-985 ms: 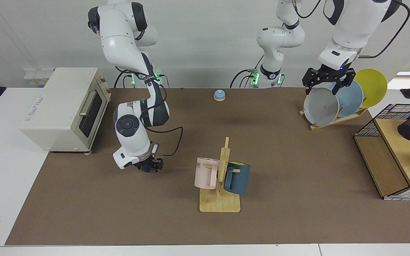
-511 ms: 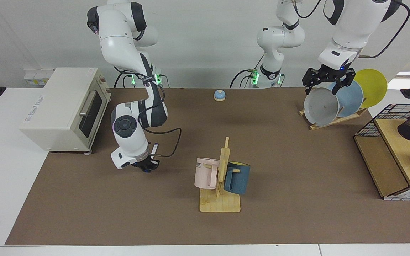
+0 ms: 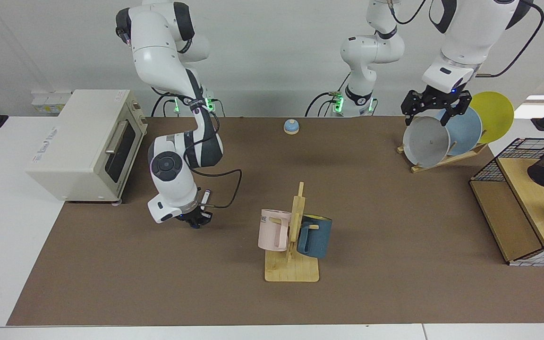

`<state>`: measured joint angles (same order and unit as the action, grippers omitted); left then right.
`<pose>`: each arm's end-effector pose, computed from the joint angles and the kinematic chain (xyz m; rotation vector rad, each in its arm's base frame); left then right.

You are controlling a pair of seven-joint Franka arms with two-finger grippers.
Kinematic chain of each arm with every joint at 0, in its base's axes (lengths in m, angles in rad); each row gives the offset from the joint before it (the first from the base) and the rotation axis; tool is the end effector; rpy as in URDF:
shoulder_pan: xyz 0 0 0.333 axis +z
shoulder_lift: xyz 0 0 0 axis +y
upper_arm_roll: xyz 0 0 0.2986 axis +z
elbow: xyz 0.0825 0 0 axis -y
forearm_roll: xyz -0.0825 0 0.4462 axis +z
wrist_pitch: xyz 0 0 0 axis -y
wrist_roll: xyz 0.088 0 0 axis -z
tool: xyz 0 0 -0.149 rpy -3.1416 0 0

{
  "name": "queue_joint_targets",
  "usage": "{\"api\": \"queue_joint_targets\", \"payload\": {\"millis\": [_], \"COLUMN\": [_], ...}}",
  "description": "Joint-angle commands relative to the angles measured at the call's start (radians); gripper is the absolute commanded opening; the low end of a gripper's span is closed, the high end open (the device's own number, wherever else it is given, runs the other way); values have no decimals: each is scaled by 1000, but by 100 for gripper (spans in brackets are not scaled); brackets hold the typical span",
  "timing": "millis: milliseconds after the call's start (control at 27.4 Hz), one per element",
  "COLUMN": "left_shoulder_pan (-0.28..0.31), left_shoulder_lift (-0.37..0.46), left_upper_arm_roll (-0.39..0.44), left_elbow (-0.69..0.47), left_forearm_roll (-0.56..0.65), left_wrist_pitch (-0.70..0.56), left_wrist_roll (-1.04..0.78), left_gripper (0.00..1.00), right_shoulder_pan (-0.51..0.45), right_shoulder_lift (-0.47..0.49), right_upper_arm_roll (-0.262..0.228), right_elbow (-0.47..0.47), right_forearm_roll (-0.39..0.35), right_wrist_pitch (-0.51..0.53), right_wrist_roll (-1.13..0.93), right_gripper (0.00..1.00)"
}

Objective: Put markers into pen holder
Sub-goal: 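Close the right gripper around the white marker, then lift the marker with the right gripper while the left gripper reaches toward it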

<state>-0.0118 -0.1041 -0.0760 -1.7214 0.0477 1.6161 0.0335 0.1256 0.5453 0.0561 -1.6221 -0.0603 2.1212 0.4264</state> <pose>0.5867 -0.0462 0.5512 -3.0802 0.1898 0.0000 0.7115 0.1234 0.2107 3.0885 -0.3403 -0.0569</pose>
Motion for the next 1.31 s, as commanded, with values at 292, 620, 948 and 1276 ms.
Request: {"api": "queue_joint_targets", "payload": {"millis": [292,620,948,1276], "left_shoulder_pan": [4,-10,-11,-11], "left_shoulder_lift": [-31,-32,-46,-51], "left_upper_arm_roll": [4,1,-7,-8], "left_elbow": [-53,-69,-87,-93], "left_forearm_roll": [-11,-12,-84,-201], "left_wrist_pitch": [1,-30,-42,-58], "left_wrist_roll": [255,372,373,373], "left_gripper": [100,100,100,100], "right_shoulder_pan": [6,34,22,32], "right_shoulder_lift": [-106,-179,-249,-263], "right_upper_arm_roll": [8,10,1,10], "right_elbow": [71,82,82,82], "right_forearm_roll": [123,125,307,459], "right_wrist_pitch": [-188,-285,-406,-402], "right_wrist_roll": [103,265,390,643], "right_gripper": [0,0,0,0]}}
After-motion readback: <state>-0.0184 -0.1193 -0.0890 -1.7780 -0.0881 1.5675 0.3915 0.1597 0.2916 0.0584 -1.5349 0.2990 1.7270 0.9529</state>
